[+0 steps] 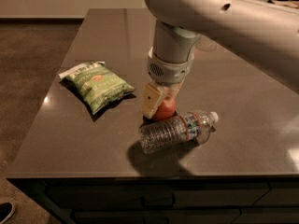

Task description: Move apple near water bottle

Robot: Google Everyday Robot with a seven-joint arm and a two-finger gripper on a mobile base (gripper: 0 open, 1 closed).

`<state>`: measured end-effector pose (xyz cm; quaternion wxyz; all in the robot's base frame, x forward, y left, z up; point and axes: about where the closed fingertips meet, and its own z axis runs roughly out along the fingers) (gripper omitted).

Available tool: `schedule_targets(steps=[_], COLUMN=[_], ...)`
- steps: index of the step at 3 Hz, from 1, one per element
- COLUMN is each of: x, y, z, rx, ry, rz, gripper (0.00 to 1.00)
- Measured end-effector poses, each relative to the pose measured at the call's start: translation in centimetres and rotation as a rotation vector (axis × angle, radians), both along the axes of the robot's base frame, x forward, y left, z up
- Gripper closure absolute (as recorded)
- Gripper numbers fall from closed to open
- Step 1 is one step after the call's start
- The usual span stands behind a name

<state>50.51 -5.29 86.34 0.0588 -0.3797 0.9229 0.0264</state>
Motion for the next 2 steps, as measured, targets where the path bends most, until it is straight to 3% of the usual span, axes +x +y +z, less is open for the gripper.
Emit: schedule_targets(steps=[1, 2], x=[0.01, 0.02], y=[0.04, 0.05], z=[0.0, 0.0], rx=[0.001, 0.001], ry=[-0.002, -0.002], rz=[0.001, 0.001], gripper=[0.0, 0.0])
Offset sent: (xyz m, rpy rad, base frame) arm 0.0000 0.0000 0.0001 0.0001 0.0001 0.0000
